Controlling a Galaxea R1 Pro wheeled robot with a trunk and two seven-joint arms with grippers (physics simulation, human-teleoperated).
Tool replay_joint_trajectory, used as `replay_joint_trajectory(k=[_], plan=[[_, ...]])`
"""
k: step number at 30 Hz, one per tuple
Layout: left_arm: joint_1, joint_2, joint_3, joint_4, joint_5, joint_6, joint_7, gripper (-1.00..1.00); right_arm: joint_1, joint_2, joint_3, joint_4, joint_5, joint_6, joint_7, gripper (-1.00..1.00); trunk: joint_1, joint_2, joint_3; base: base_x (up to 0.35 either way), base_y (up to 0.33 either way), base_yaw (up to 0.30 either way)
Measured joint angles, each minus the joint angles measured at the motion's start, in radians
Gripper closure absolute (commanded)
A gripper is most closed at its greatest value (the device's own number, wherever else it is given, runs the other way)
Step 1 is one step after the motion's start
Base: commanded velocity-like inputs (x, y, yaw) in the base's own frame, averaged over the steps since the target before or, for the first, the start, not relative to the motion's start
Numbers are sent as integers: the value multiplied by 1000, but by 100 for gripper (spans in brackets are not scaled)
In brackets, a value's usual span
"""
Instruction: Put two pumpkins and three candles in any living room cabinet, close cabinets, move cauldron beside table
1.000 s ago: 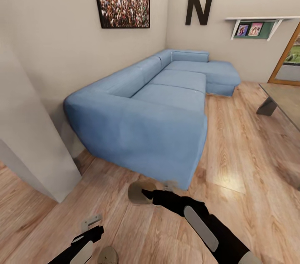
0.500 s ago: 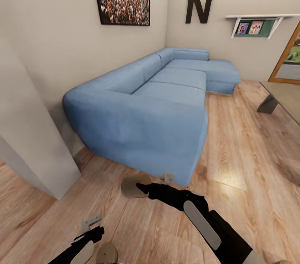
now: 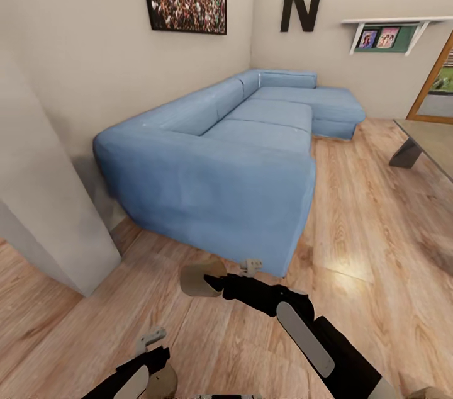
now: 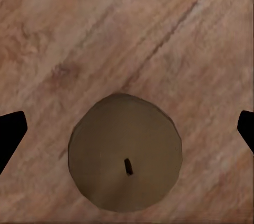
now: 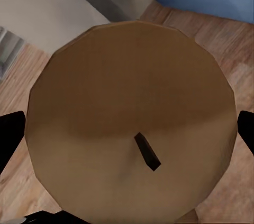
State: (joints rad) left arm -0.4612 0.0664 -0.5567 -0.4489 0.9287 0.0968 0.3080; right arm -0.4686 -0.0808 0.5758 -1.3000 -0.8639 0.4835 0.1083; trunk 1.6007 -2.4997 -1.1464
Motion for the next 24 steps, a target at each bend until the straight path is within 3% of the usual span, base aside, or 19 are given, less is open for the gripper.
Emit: replay_joint_trajectory(k=[24], plan=[[0,0,4,0,-1,3,-4,-100,0,-1,-1,-1,0,0,0,100,11,-6,-93,0,0,0]])
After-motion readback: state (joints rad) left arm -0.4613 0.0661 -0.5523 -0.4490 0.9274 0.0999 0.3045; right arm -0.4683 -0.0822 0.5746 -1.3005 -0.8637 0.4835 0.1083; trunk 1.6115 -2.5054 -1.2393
